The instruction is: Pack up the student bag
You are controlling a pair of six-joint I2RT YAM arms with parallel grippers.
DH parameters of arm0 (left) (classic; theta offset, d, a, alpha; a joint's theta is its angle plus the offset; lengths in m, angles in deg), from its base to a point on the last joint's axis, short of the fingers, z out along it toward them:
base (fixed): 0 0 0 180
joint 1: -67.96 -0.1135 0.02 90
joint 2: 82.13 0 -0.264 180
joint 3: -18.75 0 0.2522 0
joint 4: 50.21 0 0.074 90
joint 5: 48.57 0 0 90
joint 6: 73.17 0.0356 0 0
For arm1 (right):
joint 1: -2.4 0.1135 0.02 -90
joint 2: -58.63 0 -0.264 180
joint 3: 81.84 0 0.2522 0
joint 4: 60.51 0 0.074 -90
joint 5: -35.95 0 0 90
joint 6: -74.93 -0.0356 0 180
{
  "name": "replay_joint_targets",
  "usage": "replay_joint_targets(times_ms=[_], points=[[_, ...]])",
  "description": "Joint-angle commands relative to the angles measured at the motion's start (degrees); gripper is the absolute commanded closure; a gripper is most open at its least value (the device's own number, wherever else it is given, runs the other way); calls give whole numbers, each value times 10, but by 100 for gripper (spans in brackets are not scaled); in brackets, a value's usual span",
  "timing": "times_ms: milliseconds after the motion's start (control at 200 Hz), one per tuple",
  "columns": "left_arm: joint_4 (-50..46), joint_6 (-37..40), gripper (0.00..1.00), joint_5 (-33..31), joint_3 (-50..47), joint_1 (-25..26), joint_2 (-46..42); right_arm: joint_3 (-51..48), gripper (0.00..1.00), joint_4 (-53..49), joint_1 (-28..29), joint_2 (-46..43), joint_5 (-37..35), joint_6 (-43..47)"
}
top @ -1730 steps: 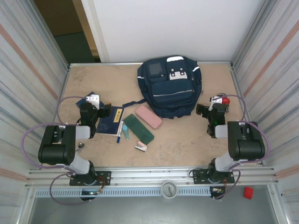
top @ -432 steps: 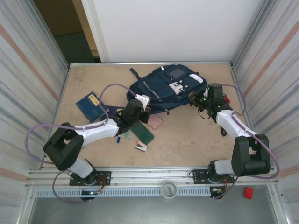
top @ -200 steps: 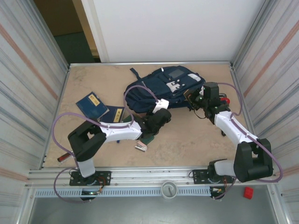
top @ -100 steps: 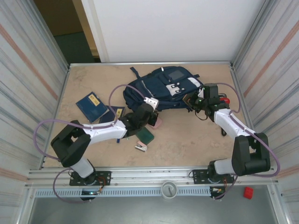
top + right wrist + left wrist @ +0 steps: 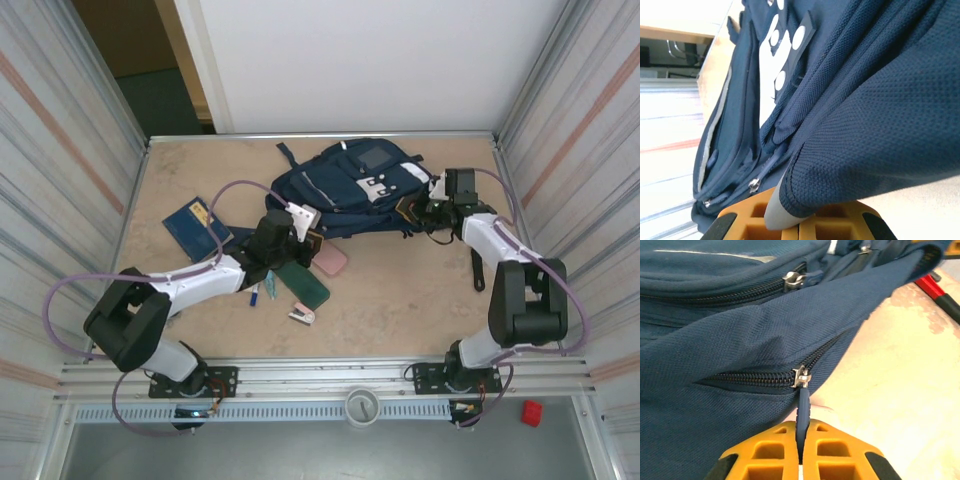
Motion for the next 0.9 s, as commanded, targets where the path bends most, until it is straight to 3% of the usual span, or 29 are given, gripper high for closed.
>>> replay_joint_targets(times_ms=[0, 65, 155, 271, 361, 516, 651, 721, 897], points=[[-34, -10, 100, 15, 30, -9, 7, 65, 89, 40, -22, 46, -11, -6], [-35, -21, 100, 20, 63, 0, 33, 93, 79, 38, -28, 67, -7, -8], [-64, -26, 100, 13, 114, 14, 67, 100, 56, 21, -47, 71, -8, -6], [-79, -27, 100, -9, 142, 42, 85, 29, 39, 16, -71, 17, -16, 6], [-84, -37, 100, -11, 147, 53, 92, -49, 19, 30, -65, -51, -14, -4], [-77, -44, 100, -4, 141, 67, 94, -164, 11, 96, 34, -128, -57, -103], [-68, -43, 100, 7, 134, 74, 92, -188, 9, 178, 114, -121, -125, -180], [-67, -37, 100, 6, 131, 78, 89, -170, 12, 196, 140, -96, -146, -195], [-72, -20, 100, -7, 107, 79, 66, -134, 56, 201, 133, -52, -179, -174]])
